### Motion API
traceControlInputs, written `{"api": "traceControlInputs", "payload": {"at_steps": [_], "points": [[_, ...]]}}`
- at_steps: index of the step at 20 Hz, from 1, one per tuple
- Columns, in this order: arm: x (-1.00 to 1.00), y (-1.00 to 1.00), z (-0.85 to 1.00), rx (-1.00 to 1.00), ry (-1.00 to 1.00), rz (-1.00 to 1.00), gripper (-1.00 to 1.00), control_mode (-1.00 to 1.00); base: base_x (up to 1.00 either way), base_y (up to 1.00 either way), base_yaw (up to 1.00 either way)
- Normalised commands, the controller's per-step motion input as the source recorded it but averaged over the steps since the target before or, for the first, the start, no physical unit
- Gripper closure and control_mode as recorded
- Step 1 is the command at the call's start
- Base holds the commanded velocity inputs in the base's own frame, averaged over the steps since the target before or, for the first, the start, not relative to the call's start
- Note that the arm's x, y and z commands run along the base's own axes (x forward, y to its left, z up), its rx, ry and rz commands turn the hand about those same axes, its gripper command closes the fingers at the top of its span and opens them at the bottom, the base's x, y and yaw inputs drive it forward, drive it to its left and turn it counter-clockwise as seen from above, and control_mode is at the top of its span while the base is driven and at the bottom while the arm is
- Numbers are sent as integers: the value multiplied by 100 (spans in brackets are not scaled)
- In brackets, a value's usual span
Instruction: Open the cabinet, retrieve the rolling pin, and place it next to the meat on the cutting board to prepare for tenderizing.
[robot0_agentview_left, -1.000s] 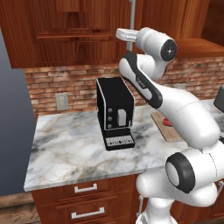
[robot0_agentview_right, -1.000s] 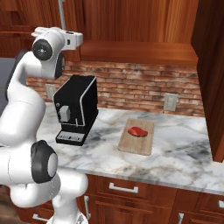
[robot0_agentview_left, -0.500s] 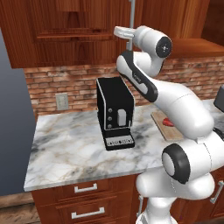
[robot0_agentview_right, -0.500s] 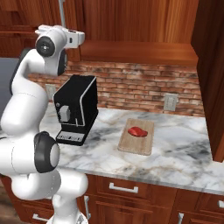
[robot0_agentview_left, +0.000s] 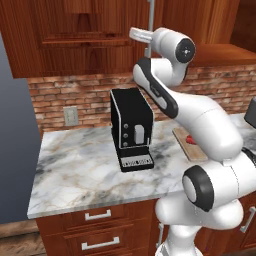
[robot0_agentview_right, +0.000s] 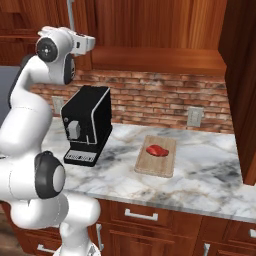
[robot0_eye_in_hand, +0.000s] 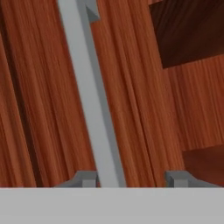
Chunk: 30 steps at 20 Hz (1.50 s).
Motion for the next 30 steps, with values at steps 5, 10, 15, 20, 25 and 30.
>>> {"api": "traceControlInputs", "payload": {"at_steps": [5, 10, 15, 20, 25, 30], "points": [[-11, 33, -9, -1, 0, 2, 100, -100, 0, 0, 0], [-47, 48, -4, 0, 0, 4, 100, -100, 0, 0, 0], [-77, 49, -2, 0, 0, 4, 100, -100, 0, 0, 0], [-93, 53, -6, 0, -1, 4, 100, -100, 0, 0, 0], [-82, 58, -11, 0, 0, 2, 100, -100, 0, 0, 0], [-66, 56, -15, 0, 0, 0, 100, -100, 0, 0, 0]]}}
